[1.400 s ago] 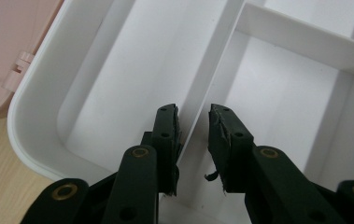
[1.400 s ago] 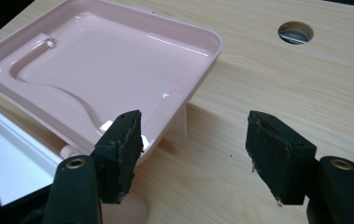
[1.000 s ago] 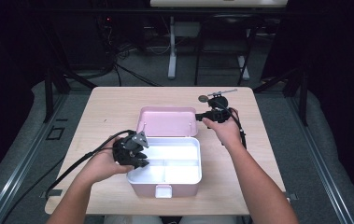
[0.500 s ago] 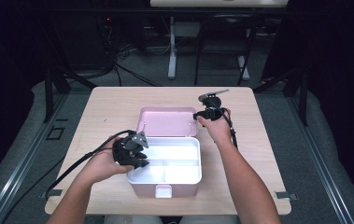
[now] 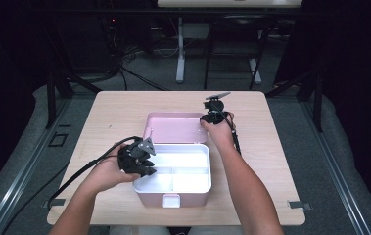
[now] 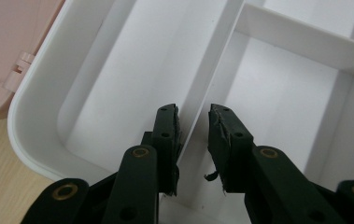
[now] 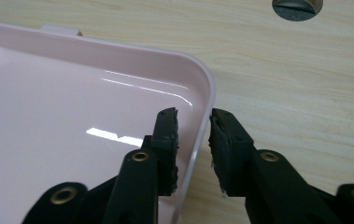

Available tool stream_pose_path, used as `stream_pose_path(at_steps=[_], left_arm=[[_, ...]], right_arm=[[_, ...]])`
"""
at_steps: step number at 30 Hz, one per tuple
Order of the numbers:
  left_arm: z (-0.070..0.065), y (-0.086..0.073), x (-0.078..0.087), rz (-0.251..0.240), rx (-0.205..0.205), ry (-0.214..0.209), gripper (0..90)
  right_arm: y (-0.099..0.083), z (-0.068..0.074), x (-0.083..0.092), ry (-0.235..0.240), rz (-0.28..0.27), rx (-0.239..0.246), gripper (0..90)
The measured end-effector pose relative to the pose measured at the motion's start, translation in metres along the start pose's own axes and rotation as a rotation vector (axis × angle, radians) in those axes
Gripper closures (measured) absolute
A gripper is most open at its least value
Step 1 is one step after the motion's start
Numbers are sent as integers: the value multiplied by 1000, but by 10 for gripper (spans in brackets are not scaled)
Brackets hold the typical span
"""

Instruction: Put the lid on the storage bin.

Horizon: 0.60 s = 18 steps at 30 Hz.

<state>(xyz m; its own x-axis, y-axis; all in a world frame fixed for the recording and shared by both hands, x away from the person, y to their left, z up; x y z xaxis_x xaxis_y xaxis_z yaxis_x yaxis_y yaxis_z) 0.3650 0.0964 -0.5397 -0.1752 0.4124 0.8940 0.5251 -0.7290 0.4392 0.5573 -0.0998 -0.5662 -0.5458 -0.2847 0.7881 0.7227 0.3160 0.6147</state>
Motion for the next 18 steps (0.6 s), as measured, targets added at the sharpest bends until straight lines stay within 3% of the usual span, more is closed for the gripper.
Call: stream_pose_path(at_steps=[3,6,18], left_arm=[[0,0,0,-1,0,0,721],[0,0,0,-2,0,-1,721],[0,0,0,-2,0,-3,722]], right_arm=[[1,0,0,-26,6,-9,782],[1,-1,2,-22,10,-30,798],[5,0,8,-50,-14,-26,821]])
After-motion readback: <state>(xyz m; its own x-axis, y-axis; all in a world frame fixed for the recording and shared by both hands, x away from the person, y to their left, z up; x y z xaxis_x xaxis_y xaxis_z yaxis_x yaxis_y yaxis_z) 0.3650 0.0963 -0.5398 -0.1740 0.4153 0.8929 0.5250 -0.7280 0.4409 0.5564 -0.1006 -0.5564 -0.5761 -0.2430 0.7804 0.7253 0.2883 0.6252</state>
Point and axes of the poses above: each handheld gripper's, and its own axes: x roughly backward along the jaws, y roughly out of its top, z roughly to its left, the point moved 10 cm from there along -x, roughly forward along the jaws, and after that the axes turned 14 degrees about x, right-handed, at the moved point
